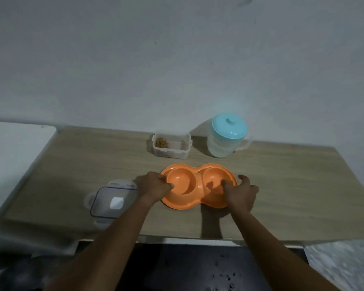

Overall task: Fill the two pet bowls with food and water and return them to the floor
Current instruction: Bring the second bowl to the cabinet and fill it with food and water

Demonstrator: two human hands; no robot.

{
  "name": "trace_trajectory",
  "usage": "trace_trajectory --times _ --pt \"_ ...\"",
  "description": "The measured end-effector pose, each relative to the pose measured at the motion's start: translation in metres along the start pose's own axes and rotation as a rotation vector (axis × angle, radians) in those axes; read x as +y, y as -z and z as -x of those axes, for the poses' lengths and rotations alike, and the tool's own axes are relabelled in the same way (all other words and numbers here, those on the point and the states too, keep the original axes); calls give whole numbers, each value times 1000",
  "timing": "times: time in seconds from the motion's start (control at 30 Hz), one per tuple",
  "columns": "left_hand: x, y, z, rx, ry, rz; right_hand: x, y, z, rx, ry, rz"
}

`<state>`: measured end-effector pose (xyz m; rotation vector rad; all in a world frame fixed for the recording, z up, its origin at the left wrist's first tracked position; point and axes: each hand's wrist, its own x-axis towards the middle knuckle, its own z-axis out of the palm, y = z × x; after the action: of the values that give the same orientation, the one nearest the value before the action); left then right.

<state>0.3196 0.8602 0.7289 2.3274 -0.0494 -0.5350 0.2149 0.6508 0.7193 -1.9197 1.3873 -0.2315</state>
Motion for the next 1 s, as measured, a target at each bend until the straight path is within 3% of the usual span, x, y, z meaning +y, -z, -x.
trace_trajectory --times 0.1,0.2,0.43,0.77,1.0 --pt "-9 7 -9 -96 -15 64 -38 -23 8 -18 160 -29" --pt "-16 12 -14 -142 -25 121 -79 -48 11 -163 286 -145" --pt "-27 5 -15 -79 -15 181 -127 -93 -23 -307 231 -101" --pt "-29 5 -26 -92 -28 148 -132 -101 -28 -246 266 -3" --pt "-29 8 -22 -131 -43 213 -110 -75 -16 -349 142 -385"
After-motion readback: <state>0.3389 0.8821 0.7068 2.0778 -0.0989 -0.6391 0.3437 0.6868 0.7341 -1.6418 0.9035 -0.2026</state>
